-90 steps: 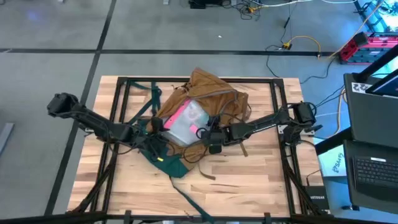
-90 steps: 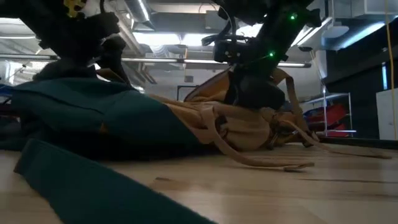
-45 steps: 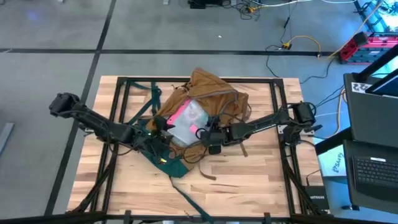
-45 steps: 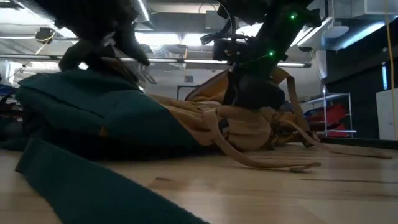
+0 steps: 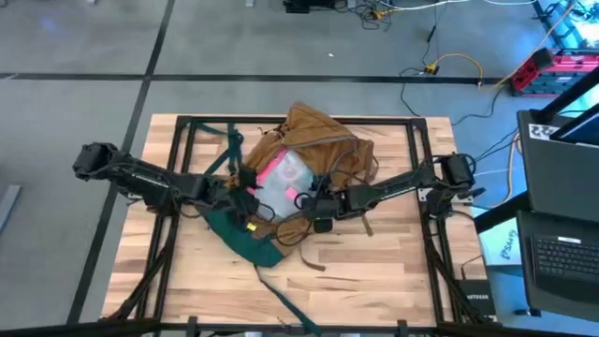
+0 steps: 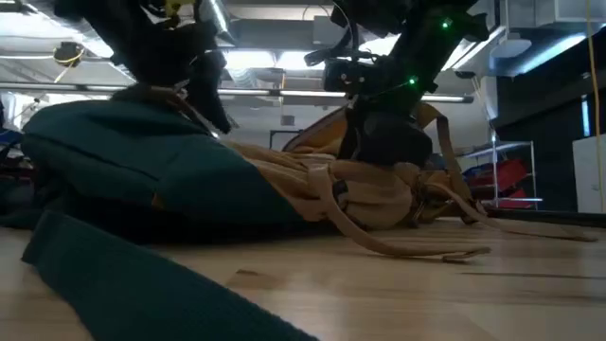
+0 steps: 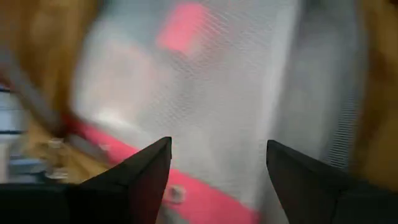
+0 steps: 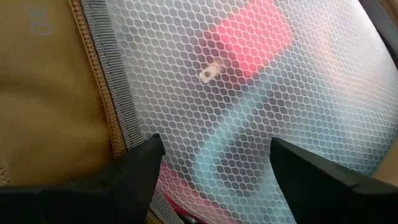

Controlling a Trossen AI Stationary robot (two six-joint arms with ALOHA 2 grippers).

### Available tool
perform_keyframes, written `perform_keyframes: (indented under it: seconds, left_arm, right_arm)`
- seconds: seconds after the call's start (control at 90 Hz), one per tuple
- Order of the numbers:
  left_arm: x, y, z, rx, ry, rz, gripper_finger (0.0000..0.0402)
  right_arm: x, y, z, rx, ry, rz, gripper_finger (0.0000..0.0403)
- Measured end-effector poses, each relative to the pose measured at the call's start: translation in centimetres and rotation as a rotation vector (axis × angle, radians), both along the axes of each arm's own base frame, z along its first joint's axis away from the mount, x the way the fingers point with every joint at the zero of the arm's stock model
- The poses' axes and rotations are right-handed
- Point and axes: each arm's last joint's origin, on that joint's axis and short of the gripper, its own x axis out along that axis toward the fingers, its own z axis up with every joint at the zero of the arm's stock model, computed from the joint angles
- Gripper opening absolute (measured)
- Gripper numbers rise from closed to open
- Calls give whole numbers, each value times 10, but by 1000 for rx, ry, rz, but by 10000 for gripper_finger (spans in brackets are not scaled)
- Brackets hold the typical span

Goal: Unpack backpack
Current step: Remove the pink zipper pouch from the brown backpack

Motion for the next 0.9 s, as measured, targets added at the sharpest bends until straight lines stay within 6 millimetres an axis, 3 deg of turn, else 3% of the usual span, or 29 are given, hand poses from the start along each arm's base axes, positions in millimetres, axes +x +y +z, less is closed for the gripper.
perform_keyframes:
  seconds: [0.233,0.444,0.9]
  left_arm:
    - [-1,-9,-17,-57,91,29,246]
    - [11,-3,-35,62,141,56,246]
    - [21,7,-31,118,44,74,237]
  right_arm:
    - [1,0,1,7,-12,3,285]
    - [3,2,2,40,-34,20,285]
    - [4,2,2,44,-35,23,285]
